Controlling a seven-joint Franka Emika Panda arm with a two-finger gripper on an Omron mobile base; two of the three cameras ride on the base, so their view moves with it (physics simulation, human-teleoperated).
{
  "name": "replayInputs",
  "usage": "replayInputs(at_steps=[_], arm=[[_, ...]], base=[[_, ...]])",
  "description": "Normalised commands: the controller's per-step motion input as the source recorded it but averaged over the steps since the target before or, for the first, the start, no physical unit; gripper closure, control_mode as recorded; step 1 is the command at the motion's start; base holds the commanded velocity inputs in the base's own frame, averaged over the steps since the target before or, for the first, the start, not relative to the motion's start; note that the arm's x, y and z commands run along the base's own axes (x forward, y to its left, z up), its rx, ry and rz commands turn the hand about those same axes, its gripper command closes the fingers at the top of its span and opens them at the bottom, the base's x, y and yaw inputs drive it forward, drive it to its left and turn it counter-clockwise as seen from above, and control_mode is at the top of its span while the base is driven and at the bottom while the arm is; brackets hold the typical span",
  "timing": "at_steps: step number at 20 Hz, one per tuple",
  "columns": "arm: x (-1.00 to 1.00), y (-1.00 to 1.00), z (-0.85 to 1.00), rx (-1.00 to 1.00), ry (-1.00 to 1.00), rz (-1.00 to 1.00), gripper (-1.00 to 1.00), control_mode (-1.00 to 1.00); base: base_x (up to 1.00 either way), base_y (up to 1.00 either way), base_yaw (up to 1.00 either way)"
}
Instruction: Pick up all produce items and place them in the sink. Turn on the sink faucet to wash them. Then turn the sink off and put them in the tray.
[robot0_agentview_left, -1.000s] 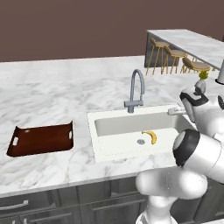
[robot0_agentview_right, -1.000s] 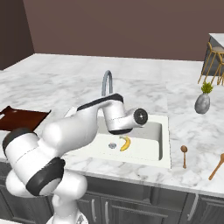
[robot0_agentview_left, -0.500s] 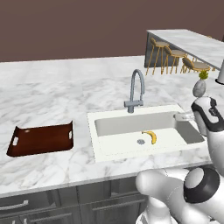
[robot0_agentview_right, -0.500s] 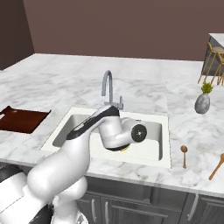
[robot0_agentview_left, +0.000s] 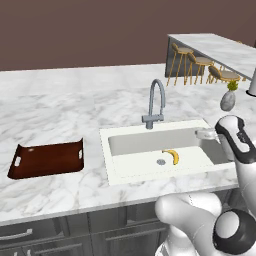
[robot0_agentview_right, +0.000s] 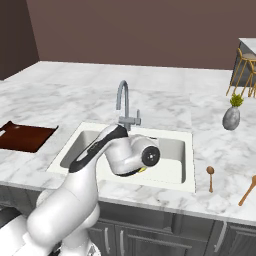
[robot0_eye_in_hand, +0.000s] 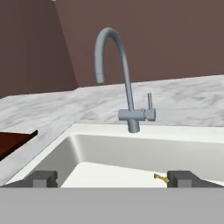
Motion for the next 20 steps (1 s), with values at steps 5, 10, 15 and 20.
replayInputs(at_steps=[5, 10, 15, 20], arm=[[0.25, 0.0, 0.0, 0.07, 0.0, 0.02, -1.0, -1.0], [0.35, 0.0, 0.0, 0.07, 0.0, 0.08, -1.0, -1.0], [0.25, 0.03, 0.0, 0.01, -0.07, 0.12, -1.0, -1.0], [0.27, 0.09, 0.0, 0.0, -0.1, 0.14, -1.0, -1.0]], base=[[0.0, 0.0, 0.0], [0.0, 0.0, 0.0], [0.0, 0.0, 0.0], [0.0, 0.0, 0.0]])
